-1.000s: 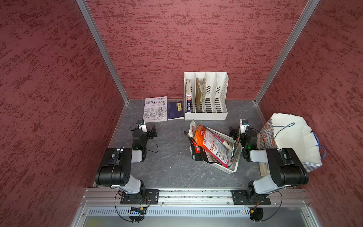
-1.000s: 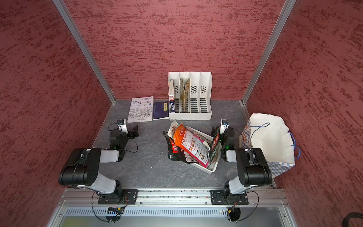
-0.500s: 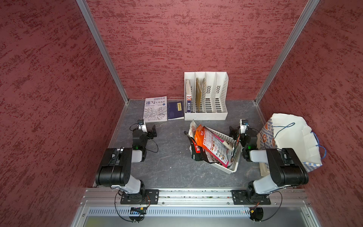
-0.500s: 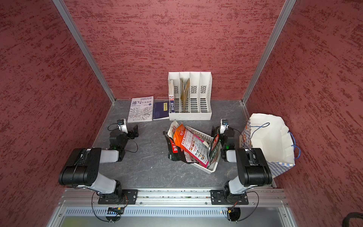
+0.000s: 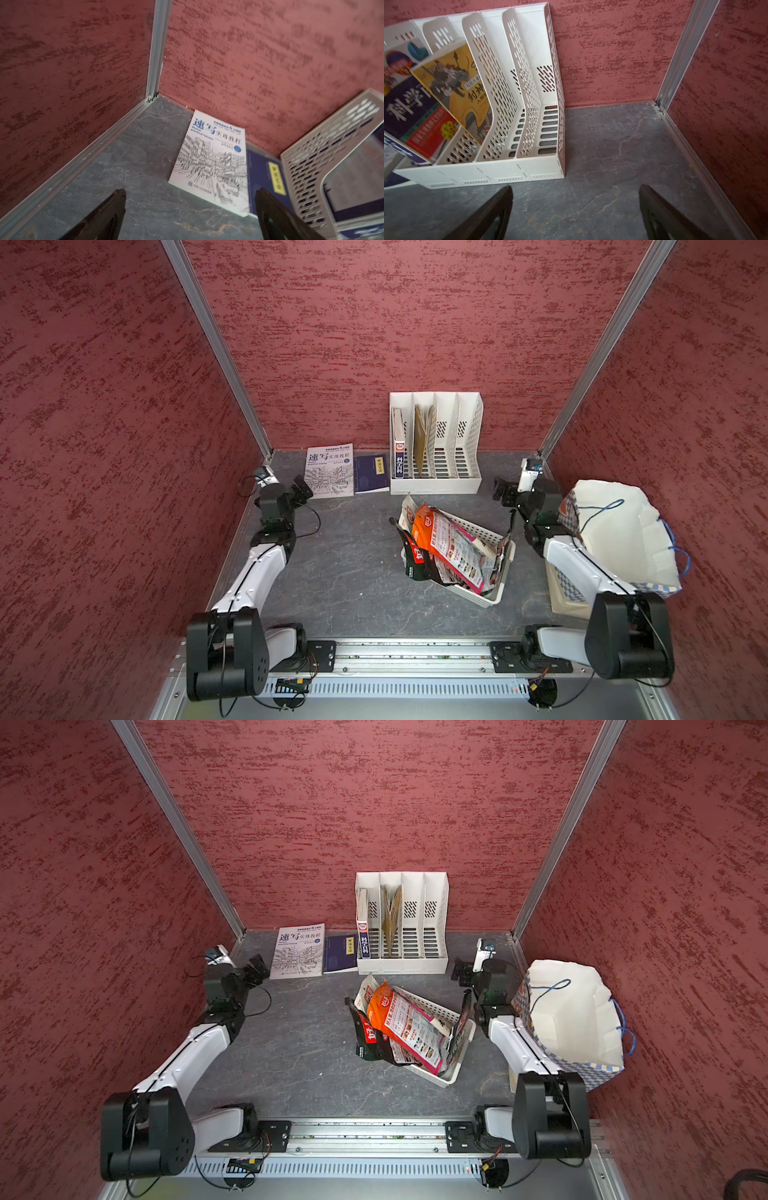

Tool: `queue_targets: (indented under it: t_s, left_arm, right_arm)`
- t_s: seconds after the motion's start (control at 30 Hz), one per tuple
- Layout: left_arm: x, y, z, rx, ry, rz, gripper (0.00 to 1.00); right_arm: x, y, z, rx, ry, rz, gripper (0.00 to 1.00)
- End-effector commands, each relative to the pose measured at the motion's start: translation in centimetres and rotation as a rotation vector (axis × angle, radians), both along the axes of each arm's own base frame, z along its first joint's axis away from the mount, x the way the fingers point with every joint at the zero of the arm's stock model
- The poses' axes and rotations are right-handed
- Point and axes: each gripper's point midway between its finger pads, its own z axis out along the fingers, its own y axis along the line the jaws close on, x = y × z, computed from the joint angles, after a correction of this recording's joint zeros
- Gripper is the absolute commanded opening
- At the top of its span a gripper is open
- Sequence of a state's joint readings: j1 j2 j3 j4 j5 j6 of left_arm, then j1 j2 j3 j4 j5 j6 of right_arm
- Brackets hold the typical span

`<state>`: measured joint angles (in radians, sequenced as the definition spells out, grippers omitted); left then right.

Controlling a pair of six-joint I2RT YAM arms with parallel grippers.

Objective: Place the condiment packets inside the bag
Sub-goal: Pick up the paper bag from the corner of the board.

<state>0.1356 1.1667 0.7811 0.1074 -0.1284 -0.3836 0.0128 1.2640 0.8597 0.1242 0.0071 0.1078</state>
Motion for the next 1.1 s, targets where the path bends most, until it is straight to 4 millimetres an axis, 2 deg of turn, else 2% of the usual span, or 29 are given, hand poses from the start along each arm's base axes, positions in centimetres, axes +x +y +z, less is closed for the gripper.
queue_targets:
  t_s: [0.0, 0.17, 0.23, 0.33, 0.43, 0.53, 0.67, 0.83, 0.93, 1.07]
  left_arm:
    - [-2.7, -1.9, -3.6, -0.317, 0.196, -0.069, 1.00]
    - [-4.0, -6.6, -1.5, -0.386, 0.280, -0.298, 1.00]
    - [-4.8, -9.1, -1.0, -0.373, 0.321, -0.398, 1.00]
    - [-6.6, -12.8, -0.6, -0.313, 0.371, -0.530, 1.00]
    - [-8.3, -16.1, -0.2, -0.280, 0.381, -0.643, 1.00]
    - [-9.4, -17.6, 0.2, -0.281, 0.366, -0.690, 1.00]
    - [-10.3, -17.9, 0.7, -0.279, 0.340, -0.705, 1.00]
    - [-11.1, -17.3, 1.3, -0.256, 0.294, -0.684, 1.00]
    - [-11.3, -17.1, 1.3, -0.246, 0.286, -0.680, 1.00]
    - [-11.6, -17.1, 1.2, -0.243, 0.287, -0.681, 1.00]
  right_arm:
    - [-4.0, 0.3, -2.1, 0.088, 0.272, -0.052, 0.98]
    - [-8.1, 1.0, 3.4, 0.094, 0.322, -0.038, 0.98]
    - [-10.1, -0.1, 5.9, 0.070, 0.320, -0.087, 0.98]
    - [-12.7, -2.4, 8.6, 0.020, 0.324, -0.188, 0.98]
    - [-14.6, -4.6, 9.6, -0.002, 0.347, -0.278, 0.96]
    - [-16.1, -6.5, 8.9, 0.023, 0.385, -0.342, 0.94]
    - [-17.1, -8.1, 7.4, 0.099, 0.422, -0.375, 0.91]
    - [-16.6, -9.1, 4.8, 0.124, 0.497, -0.375, 0.89]
    - [-16.1, -9.4, 4.3, 0.133, 0.515, -0.378, 0.82]
    - [-15.6, -9.9, 3.6, 0.134, 0.539, -0.393, 0.67]
